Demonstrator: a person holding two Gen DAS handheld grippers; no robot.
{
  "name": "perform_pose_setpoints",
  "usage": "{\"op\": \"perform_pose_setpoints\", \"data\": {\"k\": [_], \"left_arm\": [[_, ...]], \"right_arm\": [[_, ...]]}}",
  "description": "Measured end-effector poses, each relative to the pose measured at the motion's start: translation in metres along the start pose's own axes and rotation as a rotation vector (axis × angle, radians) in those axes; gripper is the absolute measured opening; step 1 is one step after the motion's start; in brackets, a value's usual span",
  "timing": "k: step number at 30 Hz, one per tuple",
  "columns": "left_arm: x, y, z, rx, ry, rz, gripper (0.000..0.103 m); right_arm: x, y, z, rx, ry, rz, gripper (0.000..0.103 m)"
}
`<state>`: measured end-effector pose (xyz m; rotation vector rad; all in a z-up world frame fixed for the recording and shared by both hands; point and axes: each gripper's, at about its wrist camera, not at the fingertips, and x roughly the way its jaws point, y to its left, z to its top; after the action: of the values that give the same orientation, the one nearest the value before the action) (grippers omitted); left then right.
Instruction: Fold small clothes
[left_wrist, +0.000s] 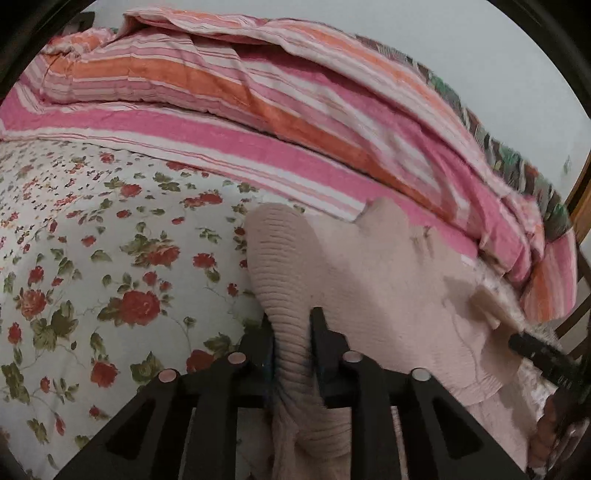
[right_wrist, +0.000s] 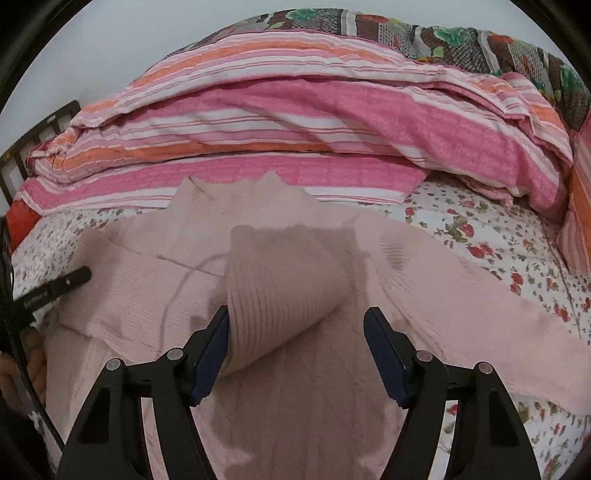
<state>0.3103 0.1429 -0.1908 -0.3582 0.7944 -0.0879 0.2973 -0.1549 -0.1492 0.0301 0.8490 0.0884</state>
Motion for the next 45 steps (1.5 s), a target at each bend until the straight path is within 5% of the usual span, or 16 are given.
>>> {"op": "perform_pose_setpoints", "data": {"k": [1,4,8,13,15,16,21,23,26,28,32,38,45], "left_arm": [[0.000,-0.001,-0.001,0.005,-0.001,0.003,0.020],[0.000,-0.004,-0.003,0.015,-0.002,0.014,0.023],[0.000,-0.005,-0.002,0.018,-0.003,0.020,0.023],[0.003,-0.008,-0.001,0.037,-0.001,0.033,0.024],[0.003,-0.008,0.000,0.040,0.000,0.034,0.024],[0.003,-0.007,0.000,0.042,0.000,0.035,0.024],[0.000,-0.008,0.001,0.056,-0.014,0.036,0.027],[-0.002,-0.009,0.001,0.058,-0.025,0.038,0.035],[-0.002,-0.009,0.000,0.062,-0.022,0.042,0.037],[-0.003,-0.010,0.000,0.063,-0.024,0.045,0.042],[-0.004,-0.009,-0.001,0.061,-0.024,0.038,0.052],[-0.002,-0.010,-0.001,0.066,-0.017,0.037,0.056],[0.000,-0.011,0.001,0.082,-0.008,0.038,0.059]], "right_arm": [[0.003,0.002,0.002,-0.010,-0.001,0.004,0.064],[0.009,-0.001,0.004,-0.023,0.029,-0.005,0.014],[-0.012,-0.033,-0.007,0.038,-0.035,-0.069,0.019],[-0.012,-0.077,-0.024,0.124,0.020,-0.035,0.021],[-0.009,-0.088,-0.028,0.162,0.027,0.010,0.017],[-0.008,-0.091,-0.030,0.171,0.028,0.036,0.006],[-0.033,-0.104,-0.033,0.220,-0.145,0.135,0.005],[-0.024,-0.104,-0.032,0.212,-0.107,0.087,0.005],[0.004,-0.099,-0.033,0.191,0.013,0.029,0.005],[-0.004,-0.100,-0.032,0.190,-0.005,0.034,0.005],[-0.027,-0.107,-0.036,0.178,-0.041,-0.014,0.033],[-0.080,-0.161,-0.069,0.221,-0.138,-0.126,0.058],[-0.129,-0.245,-0.126,0.340,-0.177,-0.238,0.070]]}}
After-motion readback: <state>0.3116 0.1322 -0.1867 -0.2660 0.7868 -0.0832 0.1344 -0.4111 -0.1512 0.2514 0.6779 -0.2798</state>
